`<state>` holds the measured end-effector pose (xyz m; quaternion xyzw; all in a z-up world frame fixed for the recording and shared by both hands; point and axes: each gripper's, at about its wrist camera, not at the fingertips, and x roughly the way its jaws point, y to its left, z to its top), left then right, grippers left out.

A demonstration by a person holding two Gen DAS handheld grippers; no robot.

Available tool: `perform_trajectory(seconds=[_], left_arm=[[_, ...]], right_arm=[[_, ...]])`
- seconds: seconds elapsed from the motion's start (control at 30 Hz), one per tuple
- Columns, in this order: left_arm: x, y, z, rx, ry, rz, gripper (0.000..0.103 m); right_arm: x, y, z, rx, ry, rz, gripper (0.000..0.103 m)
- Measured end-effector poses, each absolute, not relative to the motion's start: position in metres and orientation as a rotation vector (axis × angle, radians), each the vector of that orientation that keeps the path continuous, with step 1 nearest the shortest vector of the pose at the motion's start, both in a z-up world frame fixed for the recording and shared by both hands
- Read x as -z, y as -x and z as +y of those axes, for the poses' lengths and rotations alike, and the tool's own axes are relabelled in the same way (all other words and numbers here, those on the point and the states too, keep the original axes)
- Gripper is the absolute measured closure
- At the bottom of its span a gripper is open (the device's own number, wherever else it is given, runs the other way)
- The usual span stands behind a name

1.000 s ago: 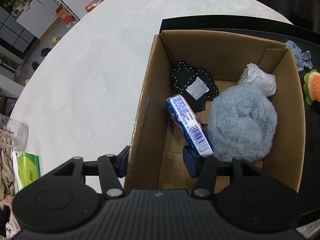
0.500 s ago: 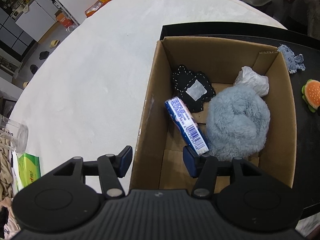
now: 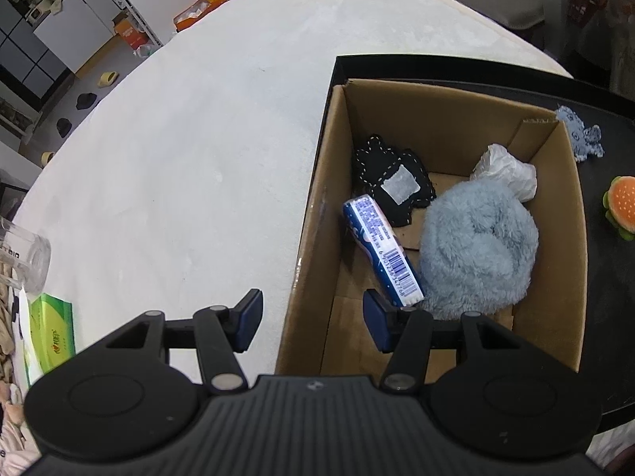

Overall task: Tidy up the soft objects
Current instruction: 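Carry the burger plush with the right gripper into the box and release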

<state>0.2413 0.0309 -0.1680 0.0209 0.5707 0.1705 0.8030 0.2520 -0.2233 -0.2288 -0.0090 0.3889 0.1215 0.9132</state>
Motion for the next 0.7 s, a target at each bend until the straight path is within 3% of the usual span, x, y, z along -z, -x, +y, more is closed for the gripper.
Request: perform_trajectory(seconds=[0.7], left_arm=[[0.165,-0.203,0.048,-0.308,0.028,1.168,0.049]], right_arm=[[0.168,-0.216,-0.186,-0.304,0.059,0.725,0.101]])
